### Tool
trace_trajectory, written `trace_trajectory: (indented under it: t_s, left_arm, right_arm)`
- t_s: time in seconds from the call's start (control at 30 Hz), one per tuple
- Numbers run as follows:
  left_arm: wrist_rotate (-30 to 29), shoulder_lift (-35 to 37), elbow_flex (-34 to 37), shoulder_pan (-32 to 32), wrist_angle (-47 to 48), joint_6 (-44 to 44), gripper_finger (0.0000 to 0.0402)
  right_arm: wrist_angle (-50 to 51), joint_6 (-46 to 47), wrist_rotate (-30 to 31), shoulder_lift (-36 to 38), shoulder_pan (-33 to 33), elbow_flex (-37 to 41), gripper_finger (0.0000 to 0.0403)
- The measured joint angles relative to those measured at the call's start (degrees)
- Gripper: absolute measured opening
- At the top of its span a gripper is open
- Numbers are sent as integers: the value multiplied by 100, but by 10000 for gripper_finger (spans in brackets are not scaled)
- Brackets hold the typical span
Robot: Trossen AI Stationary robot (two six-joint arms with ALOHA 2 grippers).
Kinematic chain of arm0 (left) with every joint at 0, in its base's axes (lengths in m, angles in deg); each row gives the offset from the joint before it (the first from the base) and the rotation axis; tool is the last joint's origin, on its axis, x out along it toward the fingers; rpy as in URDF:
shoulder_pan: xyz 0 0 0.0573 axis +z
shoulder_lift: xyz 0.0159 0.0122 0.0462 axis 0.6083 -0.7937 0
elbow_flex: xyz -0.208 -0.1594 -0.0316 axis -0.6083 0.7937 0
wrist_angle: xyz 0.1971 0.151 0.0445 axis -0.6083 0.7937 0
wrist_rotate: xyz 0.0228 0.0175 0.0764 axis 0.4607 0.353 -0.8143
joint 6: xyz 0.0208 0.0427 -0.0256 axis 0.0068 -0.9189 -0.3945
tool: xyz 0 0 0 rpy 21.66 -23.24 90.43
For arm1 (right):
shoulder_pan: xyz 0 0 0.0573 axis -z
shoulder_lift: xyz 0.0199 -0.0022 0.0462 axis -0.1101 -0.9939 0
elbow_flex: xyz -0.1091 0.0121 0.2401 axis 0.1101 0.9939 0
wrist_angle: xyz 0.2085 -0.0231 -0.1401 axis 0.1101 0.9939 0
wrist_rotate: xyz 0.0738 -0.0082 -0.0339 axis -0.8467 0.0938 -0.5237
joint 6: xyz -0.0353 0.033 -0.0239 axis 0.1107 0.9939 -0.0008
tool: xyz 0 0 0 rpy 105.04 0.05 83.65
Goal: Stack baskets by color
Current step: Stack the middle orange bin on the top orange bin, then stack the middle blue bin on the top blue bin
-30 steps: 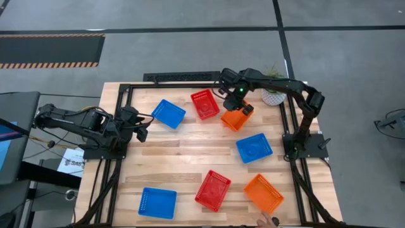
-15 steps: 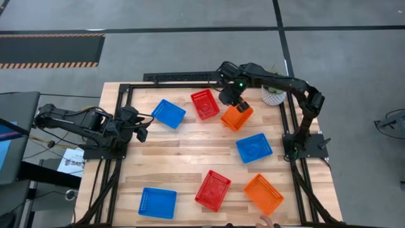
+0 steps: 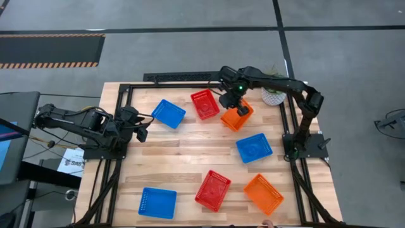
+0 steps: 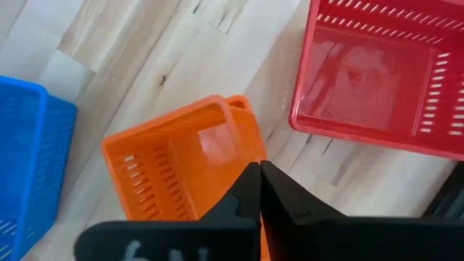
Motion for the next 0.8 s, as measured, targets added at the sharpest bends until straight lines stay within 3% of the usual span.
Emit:
trace_trajectory:
  t_s: [0.13,0.33,0.53,0.67,0.8]
  left_arm:
    - [0,-1,0,0,-1,1,180]
    - [0,0,0,0,-4,4,180]
    - [0,0,0,0,-7,7,180]
    - [0,-1,0,0,-9,11,180]
    - [0,0,0,0,-9,13,180]
  right_arm:
    - [-97,129,0,2,62,157,5]
    - [-588,204,7,-2,124,586,16]
    - [-567,205,156,65,156,439,8]
    - [-303,901,197,360,97,54,9]
    - [33,2372,223,794,-115,-294,16]
